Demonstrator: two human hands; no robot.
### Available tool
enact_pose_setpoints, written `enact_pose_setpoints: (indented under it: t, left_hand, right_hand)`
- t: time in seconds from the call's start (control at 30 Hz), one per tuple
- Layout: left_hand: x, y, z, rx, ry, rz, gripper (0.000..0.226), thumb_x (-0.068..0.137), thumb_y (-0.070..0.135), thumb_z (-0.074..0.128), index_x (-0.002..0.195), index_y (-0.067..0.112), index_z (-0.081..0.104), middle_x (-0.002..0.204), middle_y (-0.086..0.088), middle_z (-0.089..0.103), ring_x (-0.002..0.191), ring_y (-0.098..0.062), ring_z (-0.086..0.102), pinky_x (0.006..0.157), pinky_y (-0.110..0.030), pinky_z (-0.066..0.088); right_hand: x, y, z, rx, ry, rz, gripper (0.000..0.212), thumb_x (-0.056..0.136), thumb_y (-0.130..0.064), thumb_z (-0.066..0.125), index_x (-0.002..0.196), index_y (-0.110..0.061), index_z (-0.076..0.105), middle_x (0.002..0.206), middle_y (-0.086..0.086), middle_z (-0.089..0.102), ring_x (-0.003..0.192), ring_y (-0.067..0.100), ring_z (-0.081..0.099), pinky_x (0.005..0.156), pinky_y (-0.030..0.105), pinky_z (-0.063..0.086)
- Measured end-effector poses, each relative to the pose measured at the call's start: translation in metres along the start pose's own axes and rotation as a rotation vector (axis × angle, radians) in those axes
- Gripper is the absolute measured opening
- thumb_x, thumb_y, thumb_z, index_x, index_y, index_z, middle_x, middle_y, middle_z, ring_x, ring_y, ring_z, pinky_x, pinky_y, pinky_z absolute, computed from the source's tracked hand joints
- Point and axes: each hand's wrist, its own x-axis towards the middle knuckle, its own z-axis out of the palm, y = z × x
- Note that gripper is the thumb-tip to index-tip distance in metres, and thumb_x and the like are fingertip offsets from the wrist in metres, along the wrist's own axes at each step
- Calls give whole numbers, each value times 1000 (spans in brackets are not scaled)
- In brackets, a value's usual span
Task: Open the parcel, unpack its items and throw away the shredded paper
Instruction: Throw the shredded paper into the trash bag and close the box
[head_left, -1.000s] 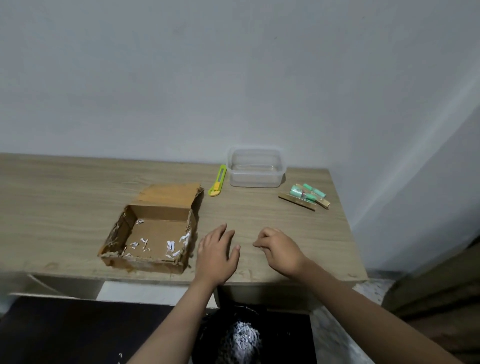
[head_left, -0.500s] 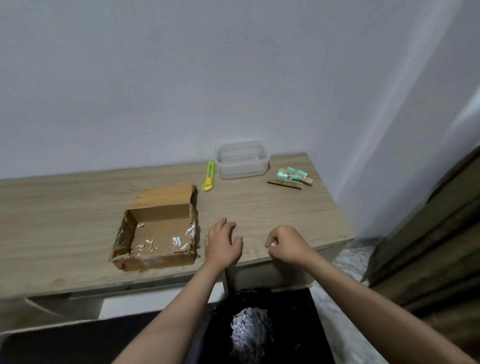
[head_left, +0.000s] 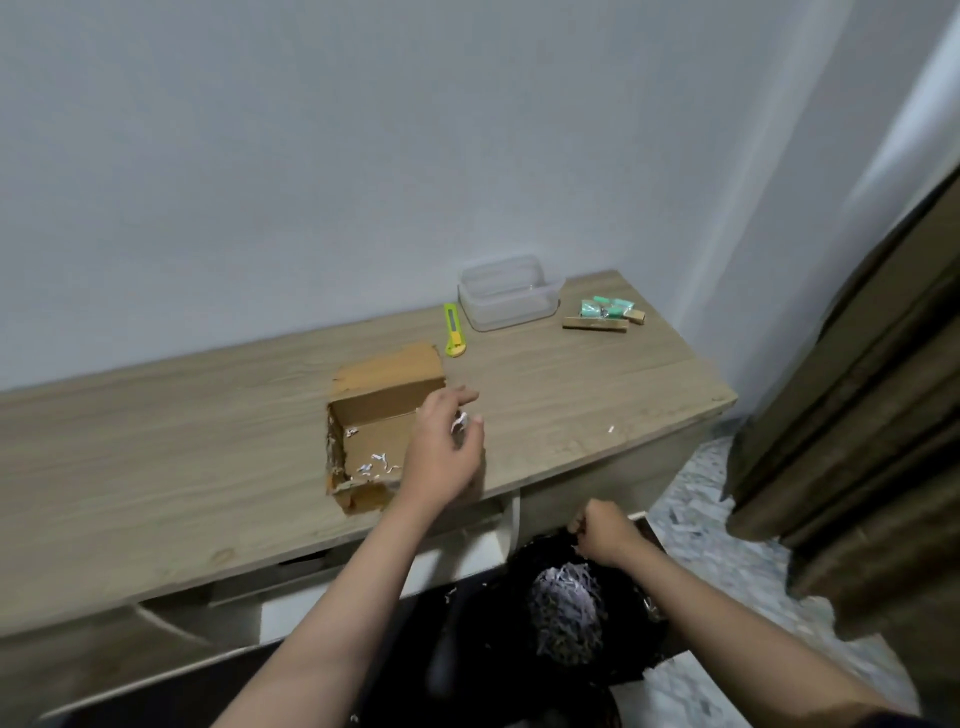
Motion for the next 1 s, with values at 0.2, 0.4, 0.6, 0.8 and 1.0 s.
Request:
enact_pose_setpoints:
  t: [0.2,0.4,0.6,0.8,1.0]
  left_hand:
    - [-13,-37,-60,216,110,-156,48,78,47,55,119,21,58,137,-7,45,131,-27,40,111,-62,15]
    - [-27,-74,-86,322,13,-333,118,54,71,72,146,20,19,155,-15,11,145,-31,10,116,-54,11]
    - [-39,-86,-86,101,-61,-385,131,47,72,75,148,21,9,153,-7,26,139,-21,29,113,-43,31]
    - [-41,-92,-83,77,-12,-354,124,47,77,71,145,20,19,146,-5,35,136,-19,34,110,-43,35]
    - [-41,-97,-79,53,29,-329,121,50,69,75,146,21,19,147,-2,34,136,-16,34,111,-41,35]
  right_hand:
    - [-17,-41,-17,177,427,-36,12,75,-5,55,68,-11,63,76,11,68,76,30,65,65,30,47]
    - [-22,-106,-36,567,696,-172,15,74,4,58,78,-5,70,80,7,68,75,18,59,72,21,42]
    - [-1,-164,-34,731,368,-66,25,81,-10,58,104,-8,68,93,2,64,93,18,61,84,21,41]
    - [12,-185,-37,588,398,-94,15,79,-5,54,76,-4,69,76,7,66,78,22,61,69,22,42]
    - [27,-193,-47,532,346,-174,37,81,-24,68,112,-6,63,104,8,69,91,18,62,79,23,45]
